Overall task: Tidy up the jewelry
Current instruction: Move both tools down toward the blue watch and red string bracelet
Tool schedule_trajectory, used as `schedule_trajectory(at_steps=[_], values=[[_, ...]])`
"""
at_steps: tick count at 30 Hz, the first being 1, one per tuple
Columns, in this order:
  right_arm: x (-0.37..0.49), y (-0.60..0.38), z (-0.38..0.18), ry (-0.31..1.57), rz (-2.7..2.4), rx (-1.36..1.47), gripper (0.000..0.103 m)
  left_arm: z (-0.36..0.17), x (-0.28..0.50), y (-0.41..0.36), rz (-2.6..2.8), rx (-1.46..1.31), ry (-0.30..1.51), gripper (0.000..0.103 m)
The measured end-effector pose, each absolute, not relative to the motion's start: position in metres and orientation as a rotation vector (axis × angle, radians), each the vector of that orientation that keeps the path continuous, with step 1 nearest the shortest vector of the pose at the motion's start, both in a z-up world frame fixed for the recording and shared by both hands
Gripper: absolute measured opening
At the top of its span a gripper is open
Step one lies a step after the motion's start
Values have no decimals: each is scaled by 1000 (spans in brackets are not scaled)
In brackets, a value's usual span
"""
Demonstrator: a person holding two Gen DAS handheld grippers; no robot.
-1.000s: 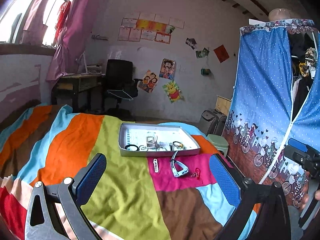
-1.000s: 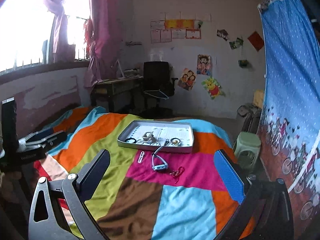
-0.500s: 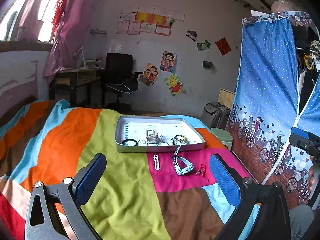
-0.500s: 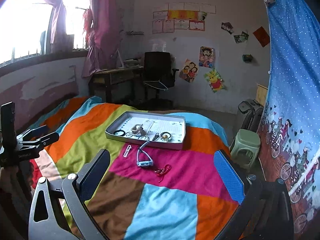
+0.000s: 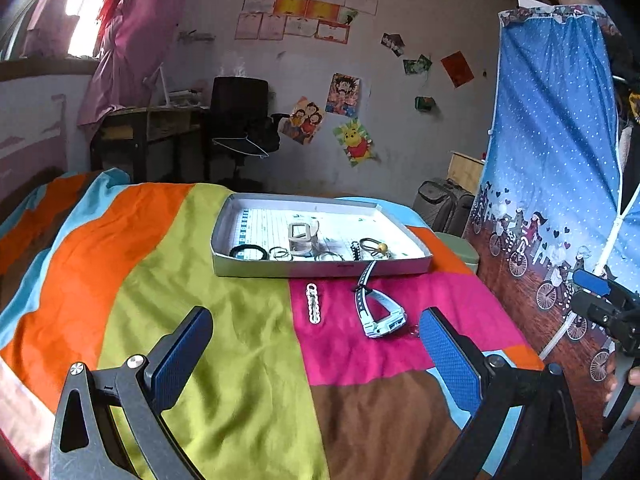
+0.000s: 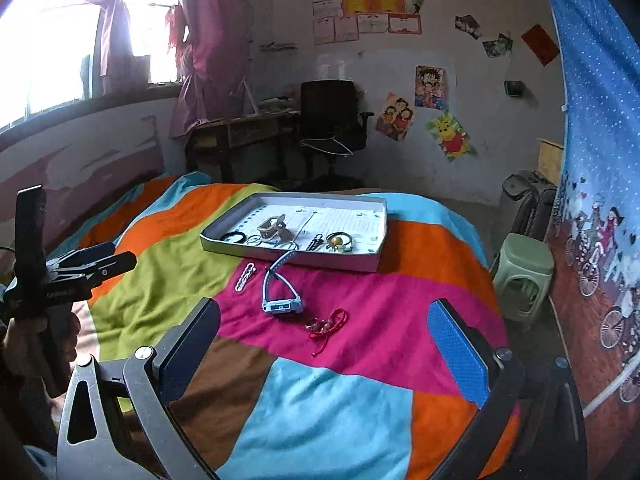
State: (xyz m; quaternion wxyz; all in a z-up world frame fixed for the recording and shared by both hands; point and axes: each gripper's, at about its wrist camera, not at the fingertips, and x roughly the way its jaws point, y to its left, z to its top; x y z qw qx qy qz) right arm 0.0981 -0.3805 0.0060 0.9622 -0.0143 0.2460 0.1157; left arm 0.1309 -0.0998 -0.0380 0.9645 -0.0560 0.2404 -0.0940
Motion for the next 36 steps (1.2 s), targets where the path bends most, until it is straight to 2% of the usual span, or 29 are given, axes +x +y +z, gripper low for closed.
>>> schedule_trajectory(at_steps=[18, 36], values=[[136, -376, -66, 588, 238, -39, 102, -86, 184, -121, -204, -122, 597, 103], [161, -374, -87, 639, 236, -30, 102, -99, 220, -141, -271, -163, 630, 103]])
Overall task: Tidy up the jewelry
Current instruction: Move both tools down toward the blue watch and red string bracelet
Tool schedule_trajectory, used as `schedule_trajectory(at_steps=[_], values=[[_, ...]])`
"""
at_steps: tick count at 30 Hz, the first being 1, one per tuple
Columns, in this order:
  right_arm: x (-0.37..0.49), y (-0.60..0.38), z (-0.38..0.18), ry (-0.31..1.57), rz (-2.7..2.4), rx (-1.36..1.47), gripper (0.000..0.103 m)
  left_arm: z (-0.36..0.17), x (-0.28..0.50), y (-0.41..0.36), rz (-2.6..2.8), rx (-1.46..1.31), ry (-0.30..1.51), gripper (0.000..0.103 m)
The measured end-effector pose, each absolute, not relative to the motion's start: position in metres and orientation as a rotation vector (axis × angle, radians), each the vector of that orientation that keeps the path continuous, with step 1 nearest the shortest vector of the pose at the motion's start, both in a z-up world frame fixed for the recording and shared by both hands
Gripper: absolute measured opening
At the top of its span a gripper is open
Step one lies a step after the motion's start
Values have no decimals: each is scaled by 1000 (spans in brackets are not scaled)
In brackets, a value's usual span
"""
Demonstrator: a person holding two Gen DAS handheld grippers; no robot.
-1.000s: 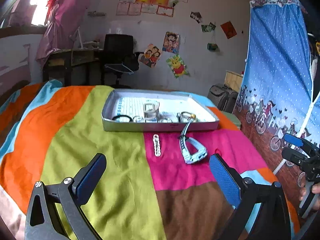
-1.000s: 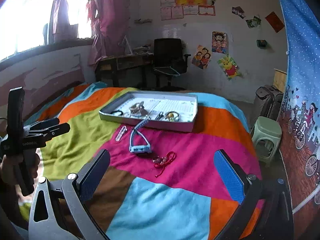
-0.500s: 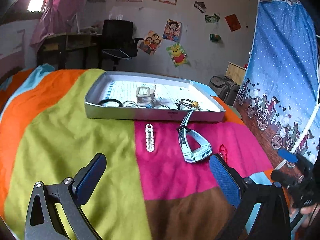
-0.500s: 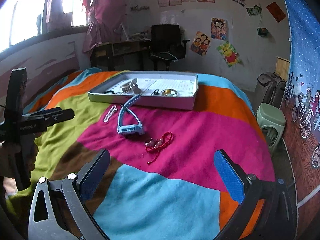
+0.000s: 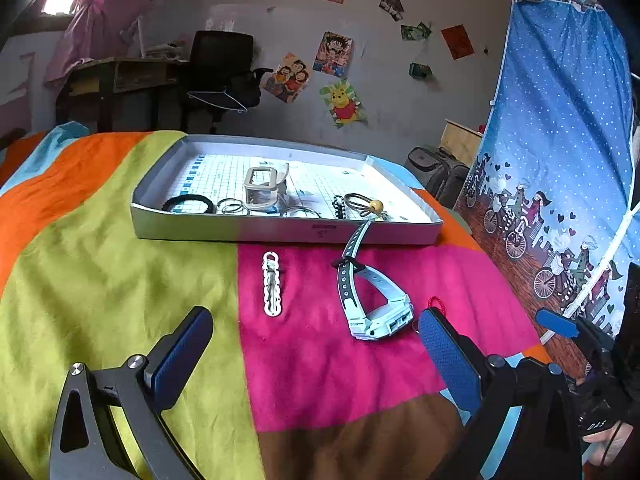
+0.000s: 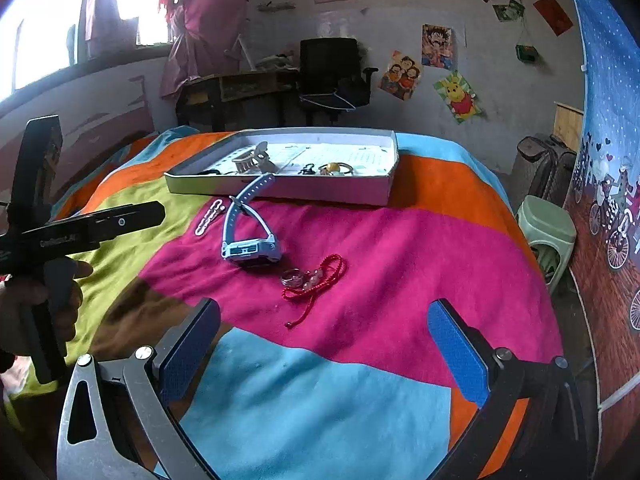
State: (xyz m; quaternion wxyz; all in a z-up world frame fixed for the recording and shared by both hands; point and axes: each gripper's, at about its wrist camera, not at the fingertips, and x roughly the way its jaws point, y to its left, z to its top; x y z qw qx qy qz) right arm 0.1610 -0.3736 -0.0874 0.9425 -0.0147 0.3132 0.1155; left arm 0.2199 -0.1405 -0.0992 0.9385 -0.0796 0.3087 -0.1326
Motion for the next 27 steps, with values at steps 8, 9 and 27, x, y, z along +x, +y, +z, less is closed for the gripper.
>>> schedule_trajectory(at_steps=[8, 9, 27], values=[[173, -367, -94, 665, 233, -35, 102, -101, 235, -143, -300, -155, 643, 103], [175, -366, -95, 671, 233, -32, 102, -102, 237, -144, -309, -156, 647, 103], [195, -365, -114, 745, 231, 5, 75, -122, 265, -150, -412, -220, 730, 83]])
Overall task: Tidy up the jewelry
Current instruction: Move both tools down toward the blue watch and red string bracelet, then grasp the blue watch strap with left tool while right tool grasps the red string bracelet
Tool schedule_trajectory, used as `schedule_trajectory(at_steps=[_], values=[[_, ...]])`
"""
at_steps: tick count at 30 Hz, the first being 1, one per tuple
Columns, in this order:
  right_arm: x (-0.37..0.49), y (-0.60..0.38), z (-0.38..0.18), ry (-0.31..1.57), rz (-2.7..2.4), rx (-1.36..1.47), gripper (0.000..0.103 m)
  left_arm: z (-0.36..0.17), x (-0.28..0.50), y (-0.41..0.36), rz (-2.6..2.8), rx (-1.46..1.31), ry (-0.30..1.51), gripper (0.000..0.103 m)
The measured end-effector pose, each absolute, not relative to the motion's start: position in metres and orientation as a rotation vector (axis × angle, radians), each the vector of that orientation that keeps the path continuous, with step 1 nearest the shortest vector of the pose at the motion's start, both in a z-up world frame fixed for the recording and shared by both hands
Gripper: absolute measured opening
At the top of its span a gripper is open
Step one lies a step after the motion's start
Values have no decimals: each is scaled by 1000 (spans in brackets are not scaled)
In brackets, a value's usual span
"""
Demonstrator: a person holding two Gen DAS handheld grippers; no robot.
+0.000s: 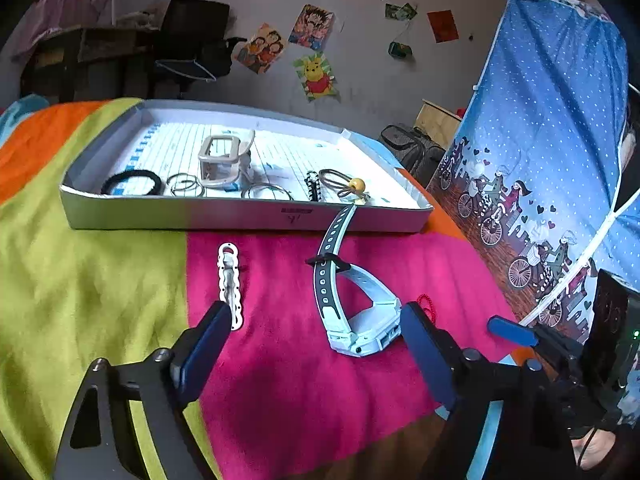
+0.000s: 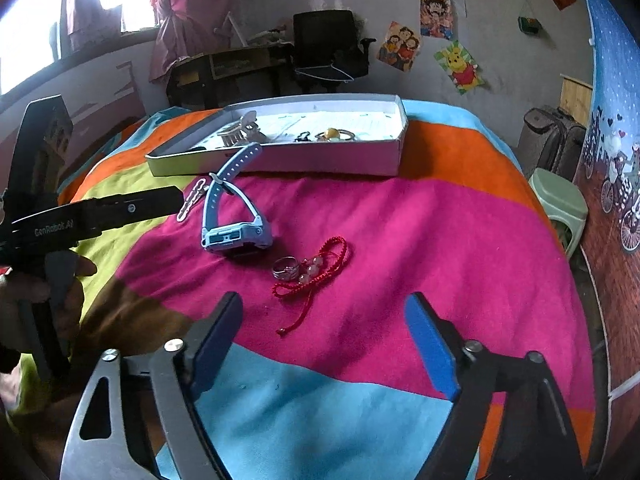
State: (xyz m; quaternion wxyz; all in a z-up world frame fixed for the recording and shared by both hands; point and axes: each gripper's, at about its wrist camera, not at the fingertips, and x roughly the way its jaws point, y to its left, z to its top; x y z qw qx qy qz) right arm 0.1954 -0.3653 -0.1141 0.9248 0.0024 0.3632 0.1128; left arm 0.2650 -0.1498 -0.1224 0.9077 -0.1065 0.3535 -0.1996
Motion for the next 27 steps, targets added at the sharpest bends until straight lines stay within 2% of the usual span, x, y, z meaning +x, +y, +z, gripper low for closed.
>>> schedule_trajectory(at_steps=[11, 15, 23, 27], values=[[218, -363, -127, 785, 223, 62, 54, -138, 290, -163, -466, -242, 813, 59], [222, -360, -130, 793, 227, 70, 52, -144, 295, -167, -479, -255, 837, 50], [235, -366, -135, 799, 193, 126, 37, -147, 298, -174, -492, -262, 854, 32], [247, -363, -137, 805, 183, 132, 34, -148, 300, -177, -492, -267, 865, 24]])
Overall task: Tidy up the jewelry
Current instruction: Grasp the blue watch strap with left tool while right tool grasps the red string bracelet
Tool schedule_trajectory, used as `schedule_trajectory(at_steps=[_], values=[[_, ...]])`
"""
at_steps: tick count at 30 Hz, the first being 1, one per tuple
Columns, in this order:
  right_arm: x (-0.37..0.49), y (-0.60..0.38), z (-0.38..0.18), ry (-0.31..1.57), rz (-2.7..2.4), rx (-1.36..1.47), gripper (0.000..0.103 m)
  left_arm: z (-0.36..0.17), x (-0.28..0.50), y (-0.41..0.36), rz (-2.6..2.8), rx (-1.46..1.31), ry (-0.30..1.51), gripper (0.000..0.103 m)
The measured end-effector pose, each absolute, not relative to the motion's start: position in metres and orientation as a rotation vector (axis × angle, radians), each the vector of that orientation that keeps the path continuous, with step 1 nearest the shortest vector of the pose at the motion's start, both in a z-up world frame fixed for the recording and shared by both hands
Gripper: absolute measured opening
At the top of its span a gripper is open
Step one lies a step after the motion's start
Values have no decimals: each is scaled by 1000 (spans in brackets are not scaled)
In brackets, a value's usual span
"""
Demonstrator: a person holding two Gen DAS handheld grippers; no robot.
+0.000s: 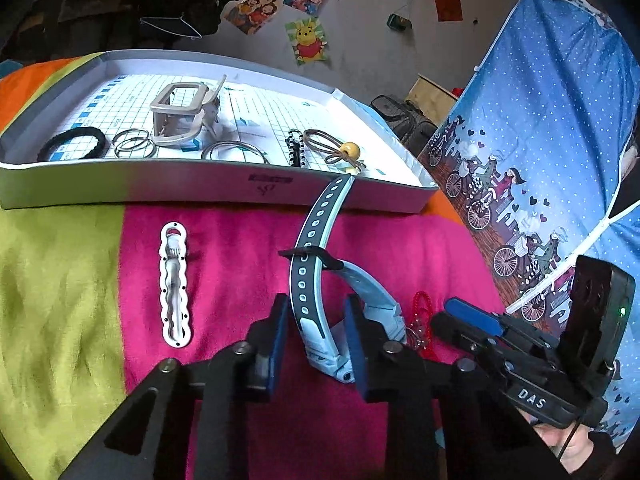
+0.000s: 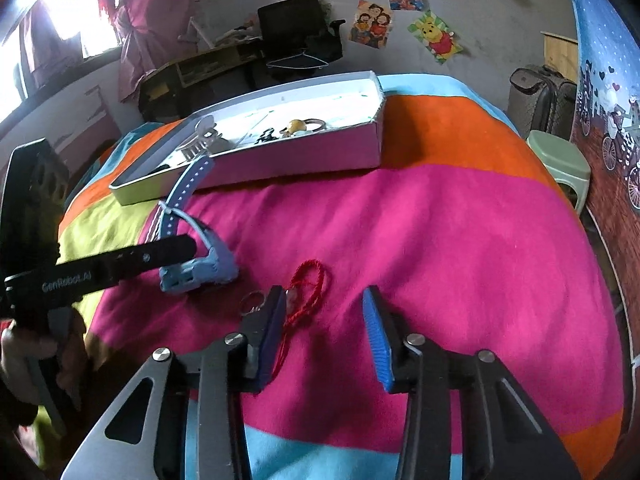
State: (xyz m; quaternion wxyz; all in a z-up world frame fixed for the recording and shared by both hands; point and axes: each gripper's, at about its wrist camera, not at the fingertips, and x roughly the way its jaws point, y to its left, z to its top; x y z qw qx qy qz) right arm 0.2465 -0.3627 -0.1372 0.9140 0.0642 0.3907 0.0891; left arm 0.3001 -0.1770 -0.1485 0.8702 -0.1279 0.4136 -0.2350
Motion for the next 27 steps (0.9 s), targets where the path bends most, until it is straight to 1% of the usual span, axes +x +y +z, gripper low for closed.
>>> schedule_trajectory(at_steps=[4, 5, 6, 8, 9, 11, 14, 27], values=[[259, -359, -141, 827, 187, 125, 33, -151, 303, -179, -485, -265, 879, 19], [263, -356, -144, 839, 190, 121, 28, -151, 304, -180, -483, -268, 881, 17], [264, -355, -145, 846, 193, 117, 24, -151, 304, -180, -485, -274, 882, 14], [269, -350, -149, 866, 190, 108, 11, -152, 303, -178, -484, -273, 883, 9], [270, -348, -151, 875, 193, 107, 9, -152, 302, -177, -482, -269, 882, 6], [268, -346, -152, 872, 199, 112, 4, -153, 297, -175, -485, -268, 878, 5], [264, -346, -152, 861, 205, 123, 3, -152, 288, -170, -483, -270, 872, 5], [237, -358, -141, 754, 195, 194, 2, -146, 261, -130, -425, -326, 911, 5]])
